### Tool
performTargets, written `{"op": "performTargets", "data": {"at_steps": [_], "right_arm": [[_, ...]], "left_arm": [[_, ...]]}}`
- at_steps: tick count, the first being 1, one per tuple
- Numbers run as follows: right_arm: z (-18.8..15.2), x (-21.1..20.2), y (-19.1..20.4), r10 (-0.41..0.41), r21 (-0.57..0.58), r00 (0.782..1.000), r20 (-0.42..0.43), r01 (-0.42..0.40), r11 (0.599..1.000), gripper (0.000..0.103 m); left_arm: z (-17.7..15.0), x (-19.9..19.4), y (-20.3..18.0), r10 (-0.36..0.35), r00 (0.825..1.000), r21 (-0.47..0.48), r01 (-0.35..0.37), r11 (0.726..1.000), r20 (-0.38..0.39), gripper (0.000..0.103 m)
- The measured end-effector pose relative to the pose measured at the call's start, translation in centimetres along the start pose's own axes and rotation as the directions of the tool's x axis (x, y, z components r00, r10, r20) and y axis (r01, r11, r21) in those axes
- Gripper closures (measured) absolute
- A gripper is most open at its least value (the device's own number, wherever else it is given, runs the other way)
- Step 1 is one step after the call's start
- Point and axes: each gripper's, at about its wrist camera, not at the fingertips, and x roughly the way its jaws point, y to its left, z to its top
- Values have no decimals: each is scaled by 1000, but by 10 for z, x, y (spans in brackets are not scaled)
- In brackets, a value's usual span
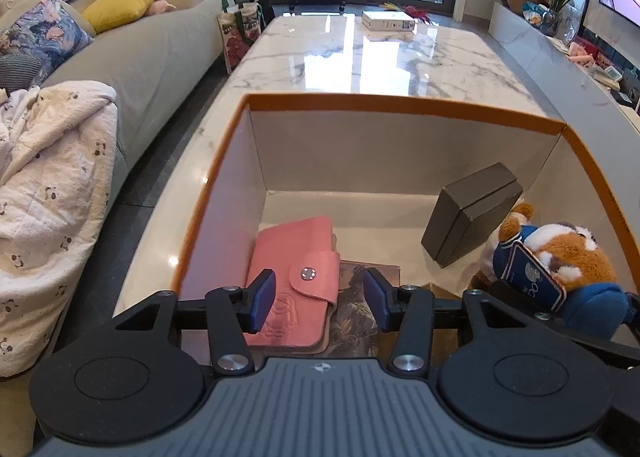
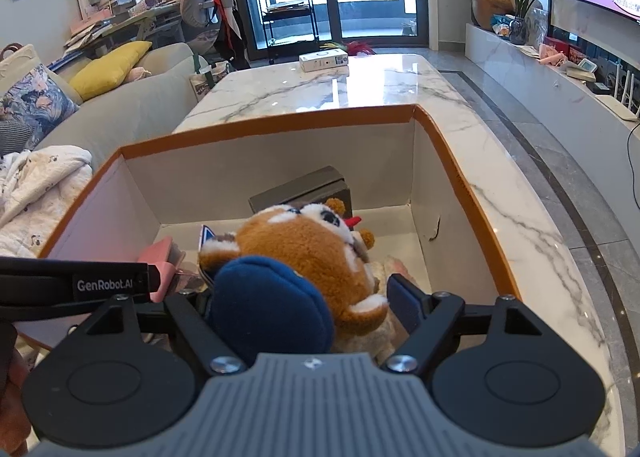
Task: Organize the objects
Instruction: 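Lower the wallet into the orange box while the right tool lowers the plush inside, then open both tools to release the wallet and plush in the box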
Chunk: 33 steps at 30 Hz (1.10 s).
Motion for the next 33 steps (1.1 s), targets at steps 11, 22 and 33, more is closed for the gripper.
{"op": "performTargets", "data": {"at_steps": [11, 22, 33], "right_arm": [[20, -38, -14, 105, 28, 993, 49, -106, 994, 5], [20, -64, -23, 298, 162, 952, -71, -284, 945, 5], [12, -36, -14, 465, 331, 885, 9, -442, 834, 2]], "left_arm": [[0, -10, 3, -4, 1000, 18, 3, 1000, 17, 38], [-5, -21, 12, 5, 999, 15, -5, 1000, 31, 38], [-10, -29, 28, -16, 999, 14, 16, 1000, 47, 38]]}}
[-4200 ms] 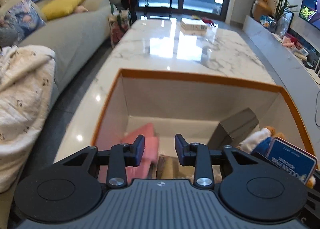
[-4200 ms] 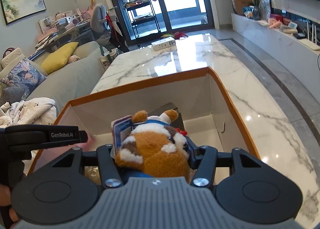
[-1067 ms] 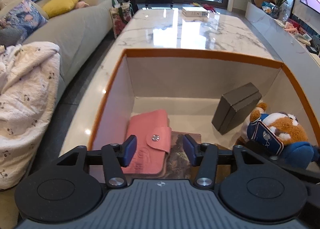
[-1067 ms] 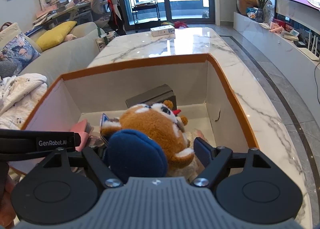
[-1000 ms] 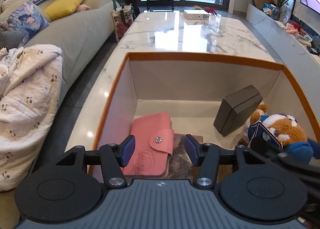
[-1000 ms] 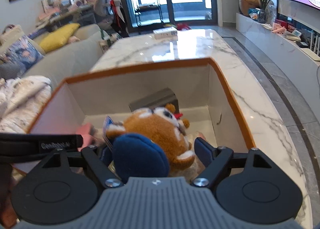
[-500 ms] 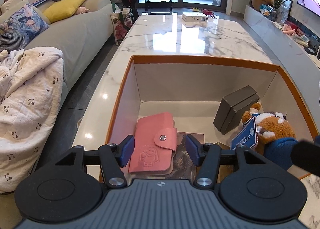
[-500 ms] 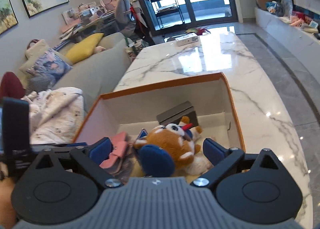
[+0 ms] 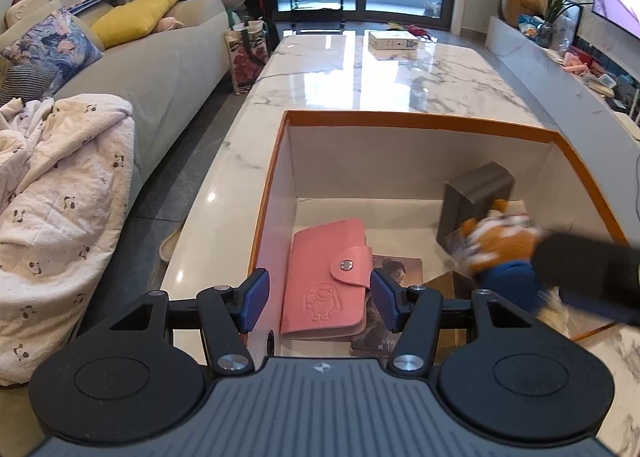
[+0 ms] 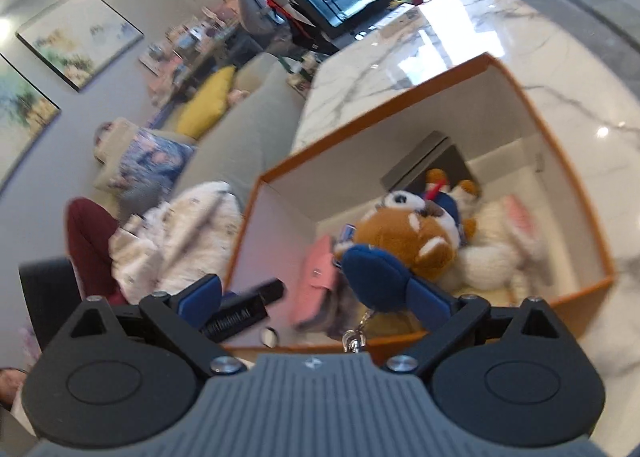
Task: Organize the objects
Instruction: 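Open both tools to release the wallet and plush in the box, then withdraw both tools and move the left tool toward the white dog plush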
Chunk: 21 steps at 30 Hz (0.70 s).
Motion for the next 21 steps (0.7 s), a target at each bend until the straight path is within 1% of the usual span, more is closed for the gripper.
{"op": "performTargets", "data": {"at_steps": [2, 4, 6, 8, 12, 15, 16, 17, 18, 19, 21], "right_arm": [[1, 2, 4, 36, -27, 999, 24, -35, 999, 1], [3, 6, 2, 85, -1, 996, 19, -85, 996, 2], [4, 7, 1, 94, 17, 996, 10, -94, 995, 2], [5, 3, 4, 73, -3, 997, 14, -73, 997, 2], [7, -17, 9, 37, -53, 999, 33, -35, 998, 2], [3, -35, 10, -11, -91, 999, 43, 14, 996, 1], [-1, -42, 10, -26, -101, 999, 45, 31, 994, 1], [-4, -47, 9, -43, -109, 998, 45, 48, 993, 1], [-8, -53, 8, -62, -114, 997, 47, 67, 991, 1], [-13, -58, 9, -82, -116, 995, 52, 87, 989, 1], [-23, -70, 7, -115, -129, 992, 53, 121, 984, 1]], "left_arm": [[0, -1, 1, -12, 1000, -1, 12, 1000, 1, 38], [-1, -4, 2, -21, 1000, -4, 21, 1000, 16, 38], [-2, -8, 0, -47, 999, 7, 47, 999, 27, 38], [-3, -11, -2, -62, 998, 22, 62, 998, 31, 38], [-13, -21, -10, -46, 998, 76, 42, 996, 47, 38], [-27, -34, -13, -36, 998, 119, 30, 993, 55, 38], [-33, -42, -12, -30, 995, 118, 19, 993, 93, 37], [-38, -51, -12, -18, 993, 122, 4, 993, 115, 31], [-42, -57, -13, -10, 994, 133, -4, 991, 106, 29], [-45, -62, -13, -14, 995, 140, 1, 990, 94, 29], [-57, -75, -13, -45, 994, 133, 32, 991, 100, 29]]}}
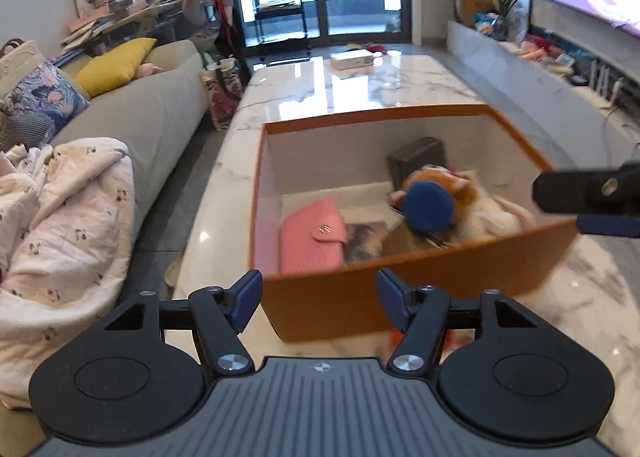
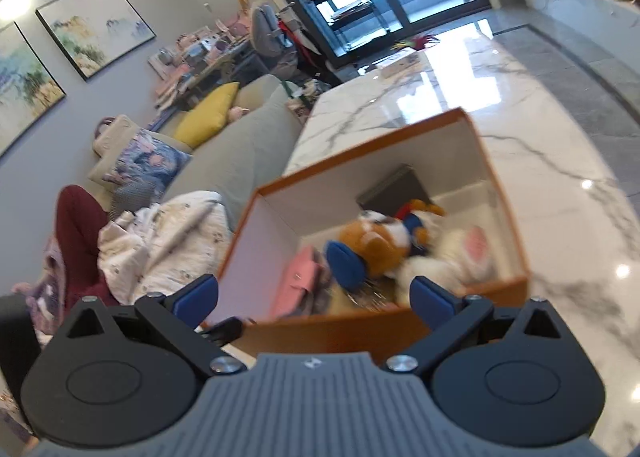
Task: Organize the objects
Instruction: 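Withdraw both tools and move the left tool toward the white dog plush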
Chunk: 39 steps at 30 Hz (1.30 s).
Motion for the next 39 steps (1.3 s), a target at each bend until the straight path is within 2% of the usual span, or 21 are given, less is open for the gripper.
{"op": "performTargets", "data": {"at_steps": [4, 9, 13, 15, 20, 23, 24, 26, 29, 31, 36, 39], "right_arm": [[-23, -20, 1, -130, -68, 992, -8, 129, 989, 1], [-75, -22, -1, -246, -138, 968, -56, 237, 962, 1], [-102, -10, 6, -398, -280, 917, -8, 381, 881, 1], [-107, 2, 4, -438, -343, 899, -7, 409, 846, 1], [-110, 21, -6, -508, -380, 861, -3, 469, 797, 1], [-113, 32, -6, -548, -462, 837, -4, 484, 743, 1], [-116, 36, -5, -541, -493, 841, -21, 462, 737, 1], [-125, 36, 3, -505, -543, 863, -35, 408, 734, 2], [-140, 30, 24, -404, -602, 912, -64, 288, 745, 2], [-147, 27, 37, -353, -609, 933, -76, 237, 757, 2], [-147, 23, 43, -274, -554, 952, -140, 154, 818, 2], [-145, 16, 34, -302, -553, 944, -135, 181, 813, 2]], "left_arm": [[-33, -23, -7, -49, 999, -22, 49, 999, -10, 29], [-69, -29, -18, -69, 991, -36, 65, 997, -114, 29], [-79, -39, -11, -33, 993, -56, 27, 998, -117, 29], [-80, -41, -6, -15, 993, -66, 7, 998, -114, 29], [-85, -40, 13, 9, 992, -99, -22, 995, -129, 29], [-84, -38, 22, 18, 991, -130, -35, 991, -130, 29], [-83, -36, 24, 15, 991, -139, -34, 990, -133, 29], [-83, -34, 26, 8, 990, -148, -29, 989, -143, 29], [-85, -30, 25, 8, 987, -142, -31, 989, -163, 29], [-85, -30, 24, 15, 986, -139, -39, 990, -168, 29], [-88, -28, 23, -3, 985, -145, -22, 989, -172, 29], [-88, -28, 18, -47, 982, -149, 19, 989, -185, 29]]}}
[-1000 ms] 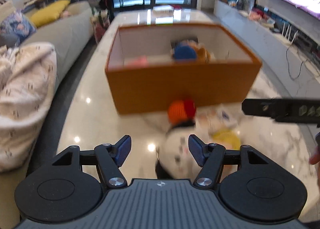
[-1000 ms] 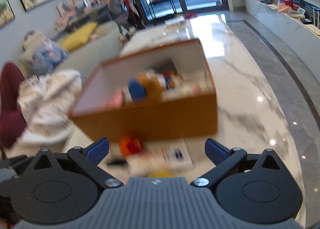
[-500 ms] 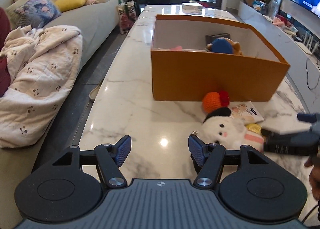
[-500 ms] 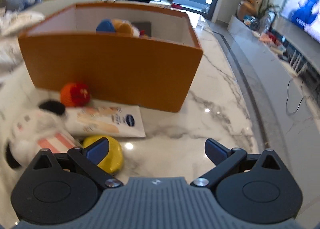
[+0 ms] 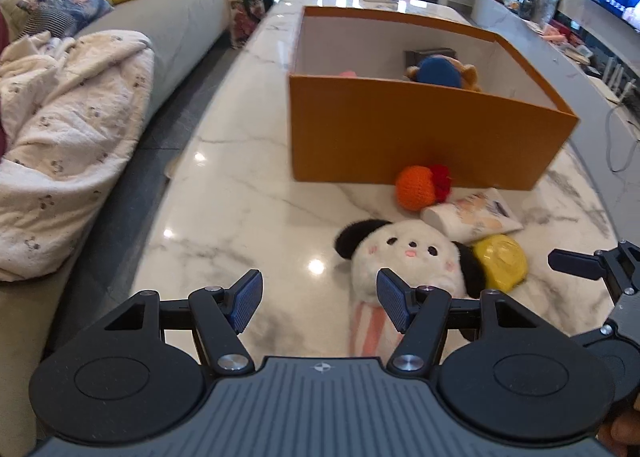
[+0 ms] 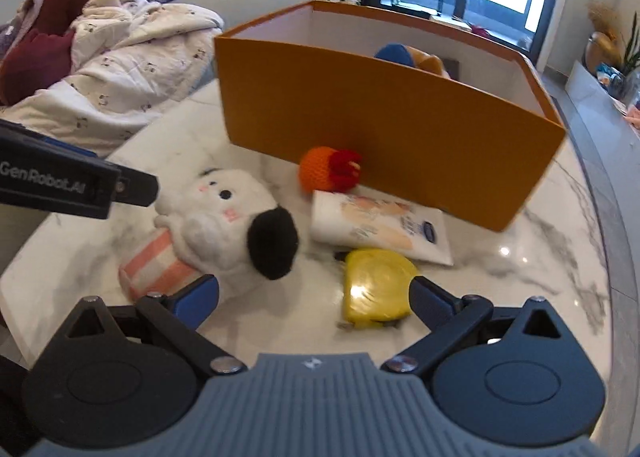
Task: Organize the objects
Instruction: 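Withdraw both tools and move the left tool toward the white dog plush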
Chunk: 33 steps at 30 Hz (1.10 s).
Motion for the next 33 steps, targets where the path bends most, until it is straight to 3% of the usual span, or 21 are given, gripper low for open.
{"op": "performTargets", "data": {"at_steps": [3, 9, 13, 17, 21, 27, 31, 33], "right_arm": [[-5, -10, -11, -15, 20, 1000, -2, 15, 1000, 2], [-12, -26, -32, -21, 82, 1000, 20, 19, 996, 2], [-14, -28, -40, -20, 110, 1000, 13, 18, 994, 2], [-17, -22, -40, -23, 105, 1000, -7, 24, 994, 2], [-19, -17, -41, -25, 104, 999, -23, 27, 994, 2], [-22, -11, -42, -23, 102, 998, -52, 29, 994, 2], [-23, -7, -40, -29, 89, 997, -66, 35, 995, 2], [-23, -5, -40, -33, 84, 997, -68, 38, 996, 2]], "left_arm": [[-2, -3, -9, -52, 999, 20, 52, 998, 4, 29], [-7, 7, -37, -68, 998, 106, 67, 992, 1, 29], [-10, 18, -47, -131, 991, 112, 134, 985, -30, 21], [-9, 31, -46, -207, 976, 45, 210, 977, -63, 17], [-7, 45, -38, -307, 946, -82, 300, 950, -99, 17], [-6, 60, -39, -327, 938, -137, 310, 941, -118, 17], [-11, 69, -45, -354, 920, -156, 329, 931, -170, 20], [-11, 69, -43, -336, 928, -153, 313, 937, -161, 21]]}}
